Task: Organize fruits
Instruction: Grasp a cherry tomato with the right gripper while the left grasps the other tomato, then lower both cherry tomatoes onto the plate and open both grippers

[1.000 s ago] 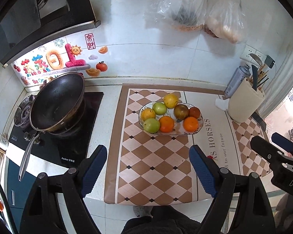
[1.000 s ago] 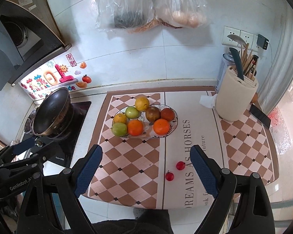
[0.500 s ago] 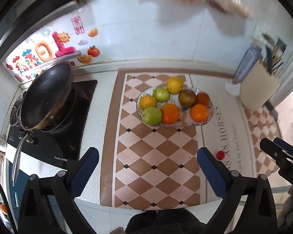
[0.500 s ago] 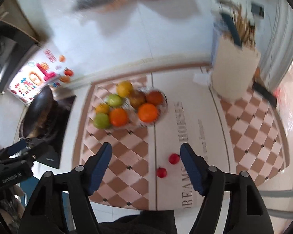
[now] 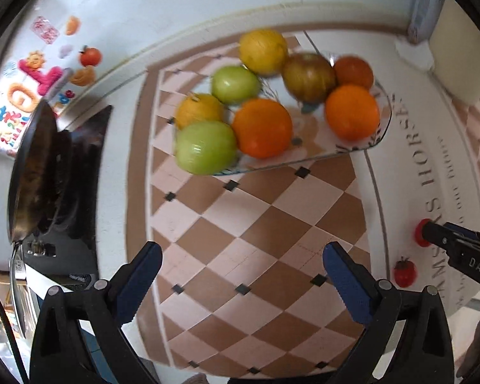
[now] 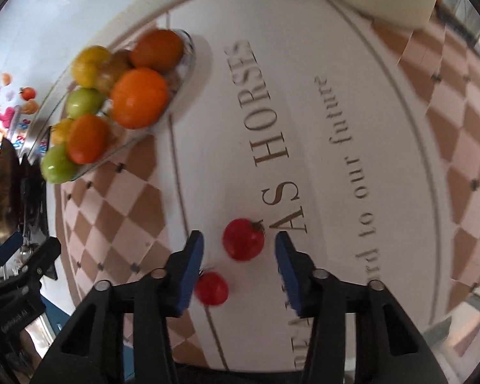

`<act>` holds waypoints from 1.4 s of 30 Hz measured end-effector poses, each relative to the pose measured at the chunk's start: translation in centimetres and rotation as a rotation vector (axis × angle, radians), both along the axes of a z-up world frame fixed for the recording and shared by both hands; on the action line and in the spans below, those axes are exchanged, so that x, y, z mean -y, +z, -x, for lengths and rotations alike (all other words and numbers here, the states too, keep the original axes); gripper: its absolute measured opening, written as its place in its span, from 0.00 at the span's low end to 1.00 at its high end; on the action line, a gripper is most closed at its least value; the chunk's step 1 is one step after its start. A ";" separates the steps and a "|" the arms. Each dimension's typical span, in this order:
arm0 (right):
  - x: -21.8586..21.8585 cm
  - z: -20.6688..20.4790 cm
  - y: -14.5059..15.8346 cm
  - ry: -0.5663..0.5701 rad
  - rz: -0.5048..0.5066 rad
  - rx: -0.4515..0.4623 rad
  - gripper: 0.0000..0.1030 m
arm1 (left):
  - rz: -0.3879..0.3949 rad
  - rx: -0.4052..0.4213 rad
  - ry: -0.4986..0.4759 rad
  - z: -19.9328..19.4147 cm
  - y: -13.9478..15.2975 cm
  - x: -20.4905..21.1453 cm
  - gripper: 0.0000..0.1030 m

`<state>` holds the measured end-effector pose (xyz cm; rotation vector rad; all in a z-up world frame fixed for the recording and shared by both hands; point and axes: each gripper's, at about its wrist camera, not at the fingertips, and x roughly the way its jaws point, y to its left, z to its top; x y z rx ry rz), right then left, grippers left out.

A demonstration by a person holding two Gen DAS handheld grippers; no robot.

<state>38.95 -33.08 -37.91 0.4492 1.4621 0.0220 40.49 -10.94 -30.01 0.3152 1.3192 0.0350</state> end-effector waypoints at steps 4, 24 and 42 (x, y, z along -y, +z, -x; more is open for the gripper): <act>-0.3 -0.4 -1.4 0.014 -0.009 -0.003 0.32 | 0.035 -0.090 -0.011 -0.5 -1.9 1.2 1.00; 7.1 5.7 1.7 -0.172 0.019 0.019 0.32 | 0.276 -0.383 -0.305 3.7 -7.3 12.7 0.34; -1.3 -3.5 2.8 -0.123 -0.369 0.149 0.32 | 0.514 -0.240 0.075 -9.6 1.5 2.1 0.27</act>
